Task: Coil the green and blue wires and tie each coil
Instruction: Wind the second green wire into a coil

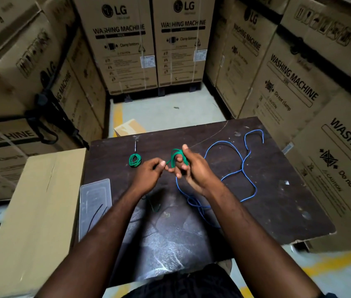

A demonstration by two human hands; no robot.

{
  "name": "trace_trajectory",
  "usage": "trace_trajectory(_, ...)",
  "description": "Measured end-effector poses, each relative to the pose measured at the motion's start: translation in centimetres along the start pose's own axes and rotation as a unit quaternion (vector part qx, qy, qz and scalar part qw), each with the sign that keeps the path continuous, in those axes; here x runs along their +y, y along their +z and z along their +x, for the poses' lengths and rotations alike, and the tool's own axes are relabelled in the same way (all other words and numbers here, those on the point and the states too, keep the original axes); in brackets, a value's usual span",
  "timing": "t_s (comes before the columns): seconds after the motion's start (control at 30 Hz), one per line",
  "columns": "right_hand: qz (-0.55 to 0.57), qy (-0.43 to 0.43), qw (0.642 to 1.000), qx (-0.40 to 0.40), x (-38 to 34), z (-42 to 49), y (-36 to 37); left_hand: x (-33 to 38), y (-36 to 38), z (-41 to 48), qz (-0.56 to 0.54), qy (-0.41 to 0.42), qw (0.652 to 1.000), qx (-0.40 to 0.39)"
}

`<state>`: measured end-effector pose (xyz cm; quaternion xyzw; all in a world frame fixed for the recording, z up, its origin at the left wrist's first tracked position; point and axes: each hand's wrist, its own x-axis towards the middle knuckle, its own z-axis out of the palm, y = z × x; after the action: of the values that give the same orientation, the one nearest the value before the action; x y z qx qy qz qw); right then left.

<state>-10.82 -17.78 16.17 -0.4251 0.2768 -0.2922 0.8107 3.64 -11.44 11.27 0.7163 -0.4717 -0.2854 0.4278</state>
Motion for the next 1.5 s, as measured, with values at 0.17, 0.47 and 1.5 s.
trace_trajectory(0.17,0.055,-0.033,0.998,0.009,-0.6,0.5,0.0,-0.1,0.2,-1.7,0.063,-0.015,0.997,-0.035)
trace_trajectory(0.47,0.004,-0.092,0.994,0.05,0.3,2.0,0.0,2.2,0.6,-3.9,0.082,0.043,0.995,-0.048)
trace_trajectory(1.5,-0.394,-0.067,0.915,-0.049,4.5,0.2,-0.4,4.5,-6.4,1.5,0.128,0.038,0.99,0.04)
